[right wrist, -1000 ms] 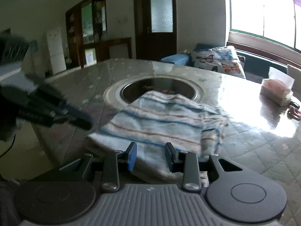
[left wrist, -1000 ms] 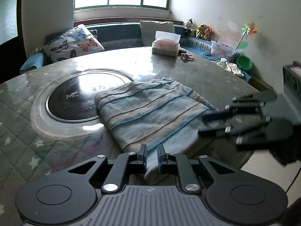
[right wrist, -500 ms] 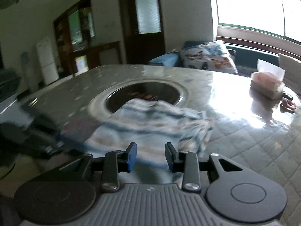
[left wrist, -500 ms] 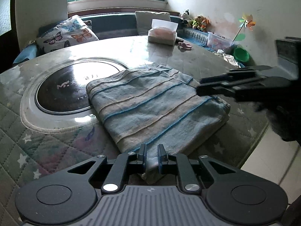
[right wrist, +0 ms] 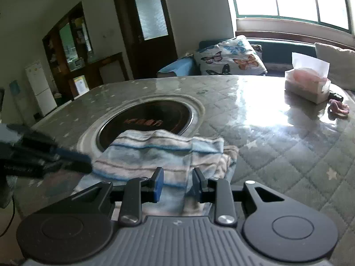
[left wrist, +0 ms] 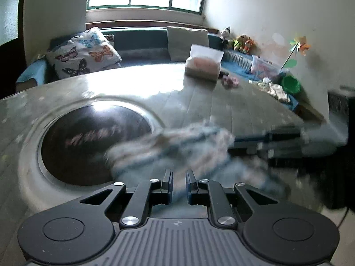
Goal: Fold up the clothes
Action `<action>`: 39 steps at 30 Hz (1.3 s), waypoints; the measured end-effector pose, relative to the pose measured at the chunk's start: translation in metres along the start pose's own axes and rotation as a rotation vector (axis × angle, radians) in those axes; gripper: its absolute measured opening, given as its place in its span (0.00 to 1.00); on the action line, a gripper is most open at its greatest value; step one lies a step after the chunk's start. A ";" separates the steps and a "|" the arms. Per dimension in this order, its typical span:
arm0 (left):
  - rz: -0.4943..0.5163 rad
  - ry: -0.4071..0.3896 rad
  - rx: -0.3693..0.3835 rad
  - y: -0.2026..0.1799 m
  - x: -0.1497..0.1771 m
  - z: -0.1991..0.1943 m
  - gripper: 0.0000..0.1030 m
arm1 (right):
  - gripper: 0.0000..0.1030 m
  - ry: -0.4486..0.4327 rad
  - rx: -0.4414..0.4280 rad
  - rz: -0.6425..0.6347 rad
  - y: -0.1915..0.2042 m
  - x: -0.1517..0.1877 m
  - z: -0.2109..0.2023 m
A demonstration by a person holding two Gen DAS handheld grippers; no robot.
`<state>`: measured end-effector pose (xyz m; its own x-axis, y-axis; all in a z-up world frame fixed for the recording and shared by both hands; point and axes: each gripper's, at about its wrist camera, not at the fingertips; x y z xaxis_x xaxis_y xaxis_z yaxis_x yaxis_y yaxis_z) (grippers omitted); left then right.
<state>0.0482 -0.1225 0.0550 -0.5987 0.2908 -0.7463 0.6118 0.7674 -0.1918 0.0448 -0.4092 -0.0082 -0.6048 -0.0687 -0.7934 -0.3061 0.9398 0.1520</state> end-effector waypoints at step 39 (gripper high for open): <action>-0.093 0.028 -0.021 0.030 -0.033 0.053 0.33 | 0.37 0.010 0.041 0.071 -0.025 -0.010 0.033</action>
<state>0.1142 -0.1392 0.0404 -0.6667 0.2336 -0.7078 0.5423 0.8035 -0.2457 0.0827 -0.4207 -0.0240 -0.6311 -0.0040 -0.7757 -0.2315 0.9554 0.1834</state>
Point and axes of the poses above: each gripper's, at about its wrist camera, not at the fingertips, and z roughly the way its jaws point, y to its left, x to its underside, and after that the axes turned 4 degrees about x, right-handed
